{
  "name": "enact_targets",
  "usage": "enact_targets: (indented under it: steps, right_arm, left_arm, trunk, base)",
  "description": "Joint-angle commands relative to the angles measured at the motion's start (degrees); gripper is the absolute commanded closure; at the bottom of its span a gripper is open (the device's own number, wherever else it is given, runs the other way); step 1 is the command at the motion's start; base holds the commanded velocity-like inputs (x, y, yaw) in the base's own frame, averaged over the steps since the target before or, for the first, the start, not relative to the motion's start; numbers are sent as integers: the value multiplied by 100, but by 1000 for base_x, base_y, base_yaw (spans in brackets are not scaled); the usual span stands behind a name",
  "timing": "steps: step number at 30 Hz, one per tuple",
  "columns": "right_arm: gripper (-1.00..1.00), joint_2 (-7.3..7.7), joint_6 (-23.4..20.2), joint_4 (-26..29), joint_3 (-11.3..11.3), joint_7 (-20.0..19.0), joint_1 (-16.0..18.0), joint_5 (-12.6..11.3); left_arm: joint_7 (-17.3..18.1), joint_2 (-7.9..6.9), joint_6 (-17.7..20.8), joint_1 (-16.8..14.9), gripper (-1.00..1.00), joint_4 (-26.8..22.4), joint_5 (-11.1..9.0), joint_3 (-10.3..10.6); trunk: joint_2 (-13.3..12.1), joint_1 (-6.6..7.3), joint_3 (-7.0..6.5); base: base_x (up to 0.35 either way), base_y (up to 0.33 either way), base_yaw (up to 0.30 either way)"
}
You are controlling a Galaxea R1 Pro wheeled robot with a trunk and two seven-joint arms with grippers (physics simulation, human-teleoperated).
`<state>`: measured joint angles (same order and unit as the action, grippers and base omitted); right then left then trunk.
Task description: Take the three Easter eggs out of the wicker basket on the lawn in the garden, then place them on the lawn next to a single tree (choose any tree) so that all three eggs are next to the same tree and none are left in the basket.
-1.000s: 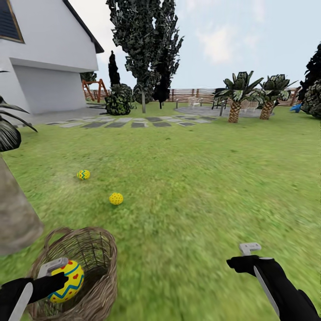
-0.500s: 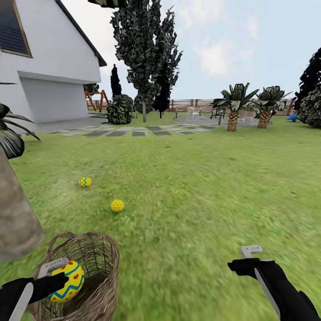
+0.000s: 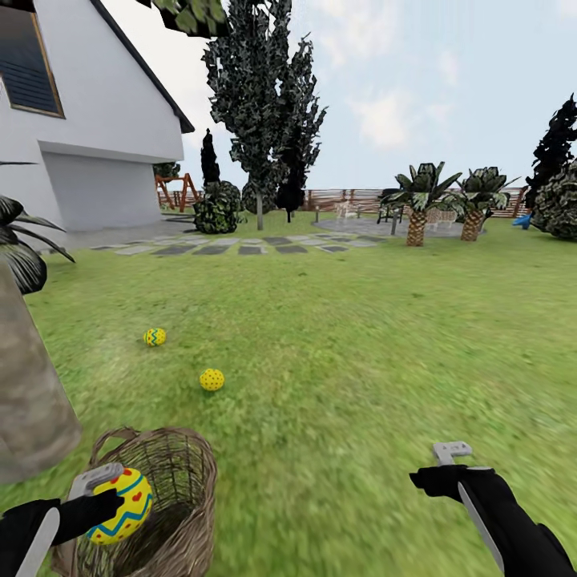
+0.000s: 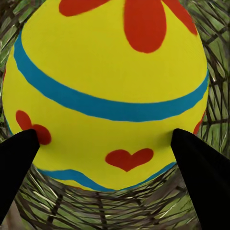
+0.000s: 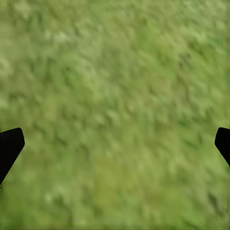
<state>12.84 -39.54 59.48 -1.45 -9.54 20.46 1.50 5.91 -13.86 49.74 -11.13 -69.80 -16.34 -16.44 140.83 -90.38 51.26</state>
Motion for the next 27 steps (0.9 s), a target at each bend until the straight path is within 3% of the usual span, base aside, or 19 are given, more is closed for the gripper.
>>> enact_targets:
  steps: [1, 6, 10, 27]
  right_arm:
    - [-100, -1, -27, -6, -7, -31, 4, 17]
    - [-100, -4, -27, -15, -6, -31, 3, 17]
    - [-100, -17, -27, -23, -4, -31, 3, 17]
    - [-100, -36, -27, -33, -4, -23, 2, 17]
  left_arm:
    - [50, 4, 21, -4, 100, -11, 43, -9]
    - [85, -1, 42, -4, 100, -9, 43, -8]
    - [280, 0, 53, -4, 100, -4, 57, -8]
    - [296, 6, 19, -3, 100, -5, 60, 10]
  trunk:
    - [-39, 24, -12]
    - [-239, 134, -102]
    - [-400, 221, -174]
    - [-1082, 595, -479]
  base:
    - [0, 121, 0]
    - [-77, 229, 0]
    - [-7, 25, 0]
    - [-50, 35, 0]
